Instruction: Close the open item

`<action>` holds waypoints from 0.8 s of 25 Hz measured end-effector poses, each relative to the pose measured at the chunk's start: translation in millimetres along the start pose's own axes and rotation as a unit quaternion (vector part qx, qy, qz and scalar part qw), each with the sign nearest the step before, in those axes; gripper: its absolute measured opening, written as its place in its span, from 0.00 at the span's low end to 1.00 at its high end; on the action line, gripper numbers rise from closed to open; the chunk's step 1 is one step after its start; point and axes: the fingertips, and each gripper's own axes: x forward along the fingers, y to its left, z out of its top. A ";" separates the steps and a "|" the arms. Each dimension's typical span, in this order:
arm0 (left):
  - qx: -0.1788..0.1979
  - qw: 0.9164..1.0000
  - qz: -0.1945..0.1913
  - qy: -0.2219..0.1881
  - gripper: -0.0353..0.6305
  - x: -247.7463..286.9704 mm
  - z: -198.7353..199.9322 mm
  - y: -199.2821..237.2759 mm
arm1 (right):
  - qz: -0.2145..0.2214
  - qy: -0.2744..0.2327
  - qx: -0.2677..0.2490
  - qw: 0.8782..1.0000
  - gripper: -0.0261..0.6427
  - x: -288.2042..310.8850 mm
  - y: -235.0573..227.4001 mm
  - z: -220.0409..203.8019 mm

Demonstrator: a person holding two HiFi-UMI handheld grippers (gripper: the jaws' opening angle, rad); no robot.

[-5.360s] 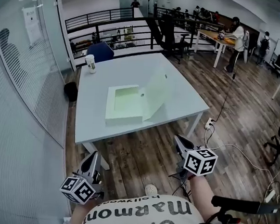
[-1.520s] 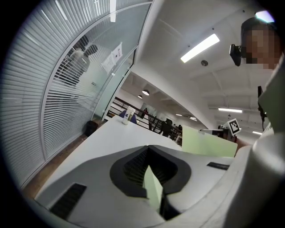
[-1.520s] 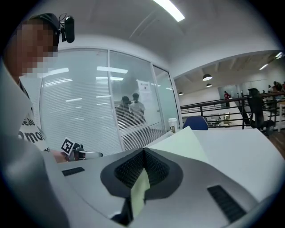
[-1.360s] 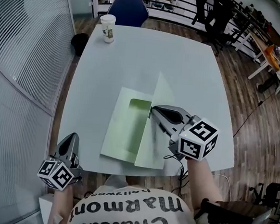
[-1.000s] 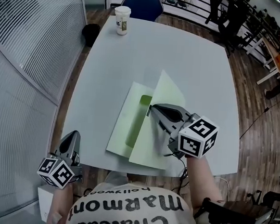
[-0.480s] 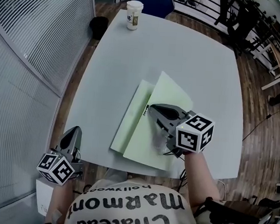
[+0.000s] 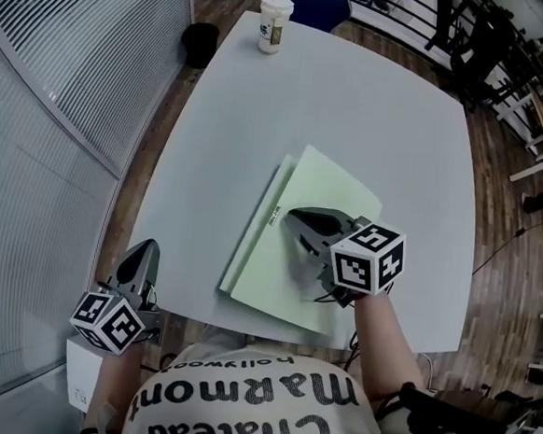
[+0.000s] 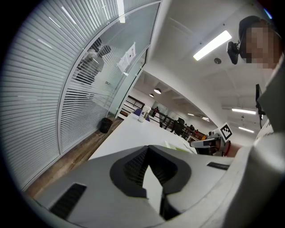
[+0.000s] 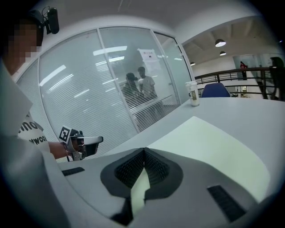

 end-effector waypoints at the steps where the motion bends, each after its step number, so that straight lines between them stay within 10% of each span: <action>1: -0.001 1.000 0.001 0.001 0.04 0.5 -0.1 1.0 | 0.000 0.005 -0.001 1.000 0.04 3.1 0.0 -1.7; 20: 0.004 1.000 0.014 0.009 0.04 3.8 1.8 11.4 | 0.005 0.076 -0.005 0.997 0.04 37.3 -5.1 -24.4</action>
